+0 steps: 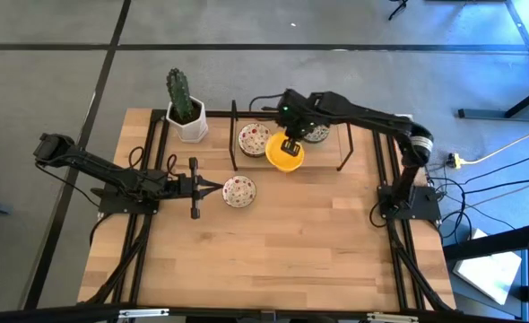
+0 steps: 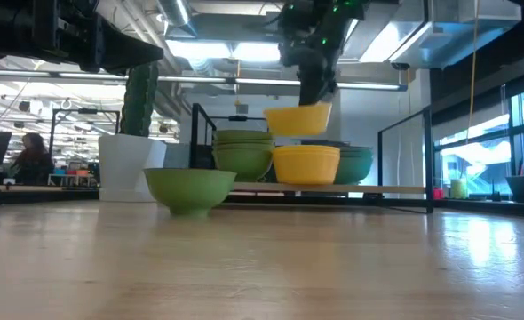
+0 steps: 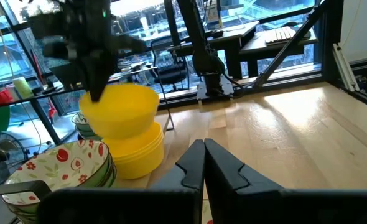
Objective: Pick & Place Mini bowls
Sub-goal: Stack the yellow bowl on the yellow bowls on the shelf
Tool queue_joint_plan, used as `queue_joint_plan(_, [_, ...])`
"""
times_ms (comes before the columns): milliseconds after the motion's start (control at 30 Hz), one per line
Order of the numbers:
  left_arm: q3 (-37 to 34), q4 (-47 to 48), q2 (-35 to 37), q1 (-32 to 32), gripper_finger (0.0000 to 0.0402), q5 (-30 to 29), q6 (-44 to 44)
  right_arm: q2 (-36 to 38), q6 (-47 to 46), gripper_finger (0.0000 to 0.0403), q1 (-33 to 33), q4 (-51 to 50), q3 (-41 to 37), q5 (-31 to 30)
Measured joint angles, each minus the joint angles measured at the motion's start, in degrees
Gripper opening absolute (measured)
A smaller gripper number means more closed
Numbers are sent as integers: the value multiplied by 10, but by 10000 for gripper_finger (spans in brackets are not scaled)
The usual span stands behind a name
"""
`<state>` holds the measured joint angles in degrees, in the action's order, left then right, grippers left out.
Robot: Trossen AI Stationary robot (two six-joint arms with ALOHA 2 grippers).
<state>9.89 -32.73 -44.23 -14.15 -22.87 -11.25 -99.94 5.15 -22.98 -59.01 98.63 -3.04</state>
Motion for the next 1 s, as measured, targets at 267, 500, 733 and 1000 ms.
queue_joint_plan(267, [0, 0, 0, 0, 4, 0, 0, -29, 1, 6, -17, -1, 0, -33])
queue_joint_plan(500, [0, 0, 0, 0, 4, 0, -4, -29, -21, 6, -19, -2, -17, -19])
queue_joint_plan(733, [0, 0, 0, 0, 4, 0, -1, -29, -32, 5, -19, 48, -83, -19])
queue_joint_plan(1000, [0, 0, 0, 0, 4, 0, 0, -29, -29, 12, -21, 52, -89, -18])
